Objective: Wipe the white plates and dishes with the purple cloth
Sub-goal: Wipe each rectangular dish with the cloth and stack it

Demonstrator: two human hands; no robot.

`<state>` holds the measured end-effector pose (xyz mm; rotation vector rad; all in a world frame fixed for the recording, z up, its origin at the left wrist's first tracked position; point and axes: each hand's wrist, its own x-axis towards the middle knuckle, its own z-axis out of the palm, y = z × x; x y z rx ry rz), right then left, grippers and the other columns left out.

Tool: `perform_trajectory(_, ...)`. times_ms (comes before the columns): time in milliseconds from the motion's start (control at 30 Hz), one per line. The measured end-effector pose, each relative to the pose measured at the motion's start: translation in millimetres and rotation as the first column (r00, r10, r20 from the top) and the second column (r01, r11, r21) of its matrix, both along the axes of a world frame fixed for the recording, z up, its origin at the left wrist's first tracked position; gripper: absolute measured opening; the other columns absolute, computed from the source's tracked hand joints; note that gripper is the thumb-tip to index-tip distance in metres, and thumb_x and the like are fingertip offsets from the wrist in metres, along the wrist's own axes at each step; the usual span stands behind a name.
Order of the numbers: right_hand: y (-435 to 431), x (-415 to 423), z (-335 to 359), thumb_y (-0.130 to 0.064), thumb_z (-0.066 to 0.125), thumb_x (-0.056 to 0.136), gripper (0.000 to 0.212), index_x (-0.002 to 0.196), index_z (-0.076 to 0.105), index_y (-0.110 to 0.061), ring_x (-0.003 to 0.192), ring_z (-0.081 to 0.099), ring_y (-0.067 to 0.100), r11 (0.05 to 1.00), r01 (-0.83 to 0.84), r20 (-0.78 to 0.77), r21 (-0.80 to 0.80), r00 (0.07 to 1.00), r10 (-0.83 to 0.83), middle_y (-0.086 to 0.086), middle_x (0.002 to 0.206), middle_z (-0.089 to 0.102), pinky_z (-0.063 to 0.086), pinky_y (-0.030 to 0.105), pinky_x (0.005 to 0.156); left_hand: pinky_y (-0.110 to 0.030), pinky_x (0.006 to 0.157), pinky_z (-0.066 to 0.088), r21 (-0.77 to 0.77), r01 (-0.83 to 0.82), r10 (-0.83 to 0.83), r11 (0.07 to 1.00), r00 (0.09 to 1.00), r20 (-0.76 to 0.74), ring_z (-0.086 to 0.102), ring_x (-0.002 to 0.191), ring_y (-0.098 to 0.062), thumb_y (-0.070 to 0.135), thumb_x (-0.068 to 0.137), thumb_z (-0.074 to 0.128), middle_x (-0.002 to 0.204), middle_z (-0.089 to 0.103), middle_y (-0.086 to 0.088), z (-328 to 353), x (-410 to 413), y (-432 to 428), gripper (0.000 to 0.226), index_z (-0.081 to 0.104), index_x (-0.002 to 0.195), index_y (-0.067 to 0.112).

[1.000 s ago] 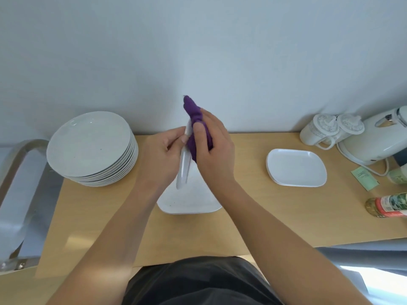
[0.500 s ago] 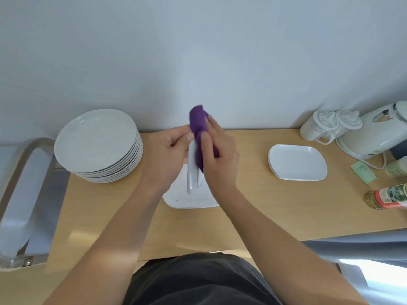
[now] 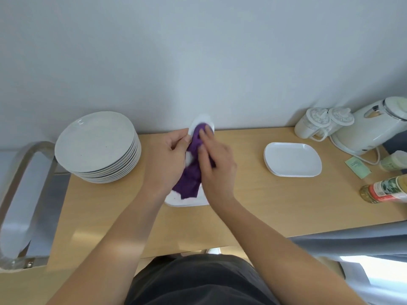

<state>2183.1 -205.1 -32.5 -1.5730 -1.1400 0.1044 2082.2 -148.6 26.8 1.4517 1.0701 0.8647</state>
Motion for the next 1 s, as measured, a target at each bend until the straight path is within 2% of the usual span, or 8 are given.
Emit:
perform_trajectory(67,13.3,13.1,21.2,-0.021,0.051,0.102,0.031,0.128,0.067,-0.032,0.11,0.058,0.01,0.997,0.011,-0.143,-0.078,0.989,-0.022,-0.022,0.129,0.06,0.046,0.028,0.096,-0.055,0.083,0.055,0.018,0.028,-0.028,0.999,1.0,0.001,0.066,0.078,-0.026,0.021,0.094,0.055,0.081,0.073,-0.009,-2.0,-0.3,-4.8,0.021,0.073,0.084,0.019)
perform_trajectory(133,22.2,27.7,29.8,-0.027,0.045,0.103,0.026,0.099,0.068,-0.038,0.08,0.058,0.009,0.989,0.012,-0.225,-0.146,0.973,-0.045,-0.019,0.09,0.064,0.047,0.027,0.074,-0.058,0.078,0.053,0.058,0.043,-0.042,0.997,0.999,-0.013,0.054,0.07,-0.021,0.026,0.093,0.054,0.074,0.064,-0.018,-3.6,-0.8,-7.6,0.022,0.069,0.084,0.013)
perform_trajectory(233,25.7,37.8,22.6,-0.028,0.042,0.105,0.035,0.07,0.047,-0.023,0.055,0.037,0.01,0.964,0.024,-0.305,-0.266,0.946,-0.108,-0.007,0.057,0.04,0.031,0.028,0.054,-0.06,0.084,0.052,0.088,0.003,-0.005,0.996,1.0,0.03,0.053,0.075,-0.02,0.028,0.094,0.054,0.077,0.065,-0.007,-0.8,0.3,-10.8,0.018,0.068,0.083,0.033)
perform_trajectory(400,0.9,22.1,-5.0,-0.03,0.043,0.104,0.033,0.075,0.051,-0.016,0.055,0.038,0.009,0.922,-0.097,-0.373,-0.374,0.926,-0.054,-0.008,0.057,0.044,0.034,0.025,0.052,-0.058,0.09,0.053,0.105,-0.119,0.112,0.987,0.991,0.069,0.07,0.094,-0.031,0.025,0.093,0.056,0.094,0.076,0.005,3.6,3.6,-11.5,0.031,0.073,0.091,0.051)
perform_trajectory(500,-9.8,22.5,-14.3,-0.03,0.045,0.1,0.029,0.075,0.051,-0.018,0.055,0.041,0.015,0.9,-0.118,-0.395,-0.42,0.916,-0.065,-0.005,0.059,0.046,0.043,0.039,0.052,-0.052,0.093,0.054,0.089,-0.133,0.128,0.987,0.99,0.059,0.07,0.102,-0.022,0.024,0.093,0.056,0.101,0.076,0.011,-1.2,6.6,-15.1,0.029,0.074,0.098,0.046)
perform_trajectory(700,-32.8,51.8,-18.9,-0.027,0.055,0.097,0.016,0.089,0.065,-0.017,0.071,0.059,0.013,0.857,-0.112,-0.28,-0.504,0.959,-0.039,-0.005,0.074,0.065,0.05,0.033,0.068,-0.055,0.086,0.056,0.156,-0.097,0.097,0.983,0.995,0.011,0.064,0.081,-0.02,0.026,0.094,0.056,0.088,0.07,0.006,-3.2,21.5,-20.6,0.031,0.071,0.086,0.052)
perform_trajectory(900,-53.4,83.4,-24.0,-0.027,0.054,0.094,0.016,0.092,0.069,-0.024,0.077,0.061,0.015,0.8,-0.019,-0.082,-0.6,0.996,-0.038,-0.008,0.078,0.066,0.053,0.04,0.071,-0.023,0.055,0.029,0.349,0.04,0.038,0.936,0.976,-0.213,0.033,0.059,-0.008,0.014,0.098,0.055,0.061,0.043,-0.015,-7.7,48.9,-39.4,0.019,0.065,0.084,0.004)
perform_trajectory(1000,-63.7,99.0,-27.5,-0.027,0.056,0.094,0.016,0.096,0.071,-0.023,0.078,0.061,0.015,0.762,0.01,-0.005,-0.648,1.0,-0.018,-0.006,0.083,0.068,0.053,0.04,0.073,-0.028,0.05,0.033,0.455,0.109,0.028,0.884,0.959,-0.283,0.035,0.053,-0.013,0.014,0.097,0.054,0.056,0.046,-0.014,-14.7,62.5,-48.3,0.019,0.068,0.087,0.005)
